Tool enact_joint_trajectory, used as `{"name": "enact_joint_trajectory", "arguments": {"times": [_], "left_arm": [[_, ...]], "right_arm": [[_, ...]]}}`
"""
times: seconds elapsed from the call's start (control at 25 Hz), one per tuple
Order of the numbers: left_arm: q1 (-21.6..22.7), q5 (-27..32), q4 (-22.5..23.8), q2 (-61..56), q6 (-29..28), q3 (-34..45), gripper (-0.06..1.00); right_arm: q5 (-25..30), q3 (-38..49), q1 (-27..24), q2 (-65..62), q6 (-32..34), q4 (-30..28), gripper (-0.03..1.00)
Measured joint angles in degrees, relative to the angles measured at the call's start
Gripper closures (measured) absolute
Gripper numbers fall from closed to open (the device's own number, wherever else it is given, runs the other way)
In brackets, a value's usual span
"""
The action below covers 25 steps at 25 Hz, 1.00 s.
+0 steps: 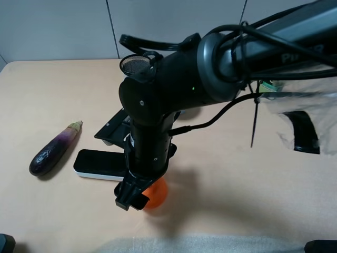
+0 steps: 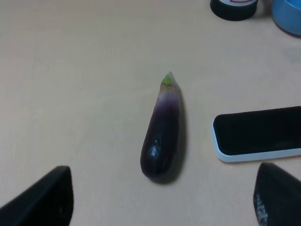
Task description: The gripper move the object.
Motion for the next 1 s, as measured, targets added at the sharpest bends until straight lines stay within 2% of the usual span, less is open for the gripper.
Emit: {"name": "enact_joint_trajectory", "arguments": {"times": [0.48, 1.0], "left_arm": [[0.0, 0.0, 0.0, 0.0, 0.0, 0.0, 0.17], [0.0, 0.0, 0.0, 0.0, 0.0, 0.0, 0.17]], "right_arm": [[1.9, 0.0, -6.8, -5.0, 0.8, -0.8, 0.31], [1.9, 0.0, -22.8, -5.3, 0.9, -2.6, 0.31]]}}
